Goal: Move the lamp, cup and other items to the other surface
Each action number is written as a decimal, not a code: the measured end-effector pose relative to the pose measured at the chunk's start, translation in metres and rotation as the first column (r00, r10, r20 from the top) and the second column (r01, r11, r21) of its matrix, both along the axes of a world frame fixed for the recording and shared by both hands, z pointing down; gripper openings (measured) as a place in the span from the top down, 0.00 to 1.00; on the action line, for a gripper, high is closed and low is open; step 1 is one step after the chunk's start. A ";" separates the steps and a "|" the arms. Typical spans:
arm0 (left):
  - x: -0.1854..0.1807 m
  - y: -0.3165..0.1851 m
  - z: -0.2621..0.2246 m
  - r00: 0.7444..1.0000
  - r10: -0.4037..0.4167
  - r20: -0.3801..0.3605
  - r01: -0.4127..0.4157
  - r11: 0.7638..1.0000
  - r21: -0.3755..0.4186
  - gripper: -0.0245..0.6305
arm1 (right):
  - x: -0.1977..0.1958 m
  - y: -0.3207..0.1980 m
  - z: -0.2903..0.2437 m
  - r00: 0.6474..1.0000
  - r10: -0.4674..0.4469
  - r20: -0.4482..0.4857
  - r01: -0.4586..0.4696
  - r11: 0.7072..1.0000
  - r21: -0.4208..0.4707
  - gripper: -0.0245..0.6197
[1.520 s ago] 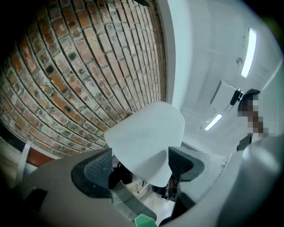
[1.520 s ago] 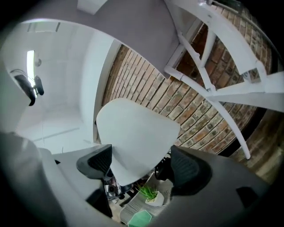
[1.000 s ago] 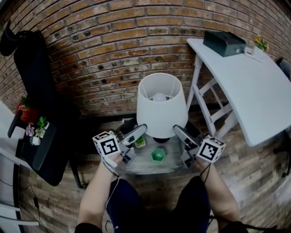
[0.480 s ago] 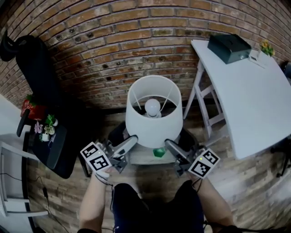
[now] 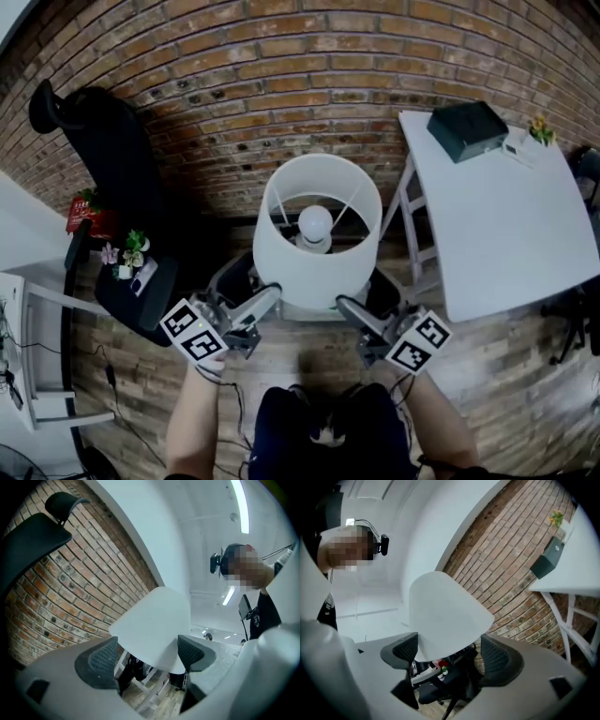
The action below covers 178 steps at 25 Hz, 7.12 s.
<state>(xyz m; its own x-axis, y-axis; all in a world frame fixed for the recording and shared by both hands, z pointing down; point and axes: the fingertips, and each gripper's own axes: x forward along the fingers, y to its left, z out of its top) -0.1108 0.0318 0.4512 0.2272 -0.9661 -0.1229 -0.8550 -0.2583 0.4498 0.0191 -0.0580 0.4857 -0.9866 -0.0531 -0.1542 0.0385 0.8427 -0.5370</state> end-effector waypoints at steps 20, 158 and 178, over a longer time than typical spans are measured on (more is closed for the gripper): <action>0.113 -0.109 -0.210 0.955 0.295 0.012 -0.295 0.955 0.012 0.37 | 0.129 -0.077 -0.235 0.965 0.257 -0.049 -0.251 0.963 0.101 0.30; 0.032 0.084 0.276 0.993 -0.116 0.007 0.069 0.543 -0.837 0.64 | -0.046 0.007 0.431 0.318 -0.037 -0.947 0.570 0.806 0.160 0.49; -0.021 0.096 0.114 0.973 -0.167 0.158 0.230 0.653 -0.722 0.64 | -0.051 0.029 0.206 0.496 0.014 -0.868 0.373 0.899 0.228 0.50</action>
<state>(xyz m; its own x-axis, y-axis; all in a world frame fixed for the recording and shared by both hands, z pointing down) -0.1315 0.1280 0.5650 -0.0030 -0.7596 0.6503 -0.8835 0.3067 0.3542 -0.0318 -0.0288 0.6916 -0.6302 0.0059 0.7764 -0.0875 0.9931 -0.0786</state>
